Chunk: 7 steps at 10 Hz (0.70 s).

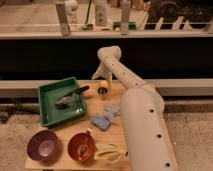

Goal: Place apple in red bowl

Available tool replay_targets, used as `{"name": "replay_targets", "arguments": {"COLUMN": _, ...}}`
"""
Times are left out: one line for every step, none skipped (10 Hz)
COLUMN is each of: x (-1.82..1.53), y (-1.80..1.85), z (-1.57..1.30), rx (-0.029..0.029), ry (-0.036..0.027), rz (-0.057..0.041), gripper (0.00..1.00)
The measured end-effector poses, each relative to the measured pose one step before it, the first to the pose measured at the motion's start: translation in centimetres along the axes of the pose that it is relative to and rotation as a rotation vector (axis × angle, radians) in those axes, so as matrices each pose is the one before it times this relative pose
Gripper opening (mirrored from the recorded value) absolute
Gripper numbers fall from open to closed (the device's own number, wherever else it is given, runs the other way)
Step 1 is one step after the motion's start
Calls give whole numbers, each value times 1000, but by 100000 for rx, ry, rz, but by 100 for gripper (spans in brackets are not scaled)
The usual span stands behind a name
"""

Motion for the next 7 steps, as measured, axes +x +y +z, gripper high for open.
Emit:
{"name": "replay_targets", "arguments": {"x": 157, "y": 253, "z": 160, "rx": 635, "ry": 1182, "rz": -995, "gripper": 80}}
{"name": "replay_targets", "arguments": {"x": 307, "y": 468, "z": 179, "rx": 588, "ry": 1237, "rz": -523, "gripper": 80}}
{"name": "replay_targets", "arguments": {"x": 295, "y": 630, "z": 381, "rx": 815, "ry": 665, "rz": 38, "gripper": 80}}
{"name": "replay_targets", "arguments": {"x": 222, "y": 319, "z": 441, "rx": 899, "ry": 36, "rz": 281, "gripper": 80}}
{"name": "replay_targets", "arguments": {"x": 145, "y": 141, "z": 470, "rx": 1099, "ry": -529, "rz": 531, "gripper": 80}}
{"name": "replay_targets", "arguments": {"x": 348, "y": 266, "z": 619, "rx": 1556, "ry": -841, "rz": 1038, "gripper": 80}}
{"name": "replay_targets", "arguments": {"x": 275, "y": 299, "z": 420, "rx": 794, "ry": -787, "rz": 770, "gripper": 80}}
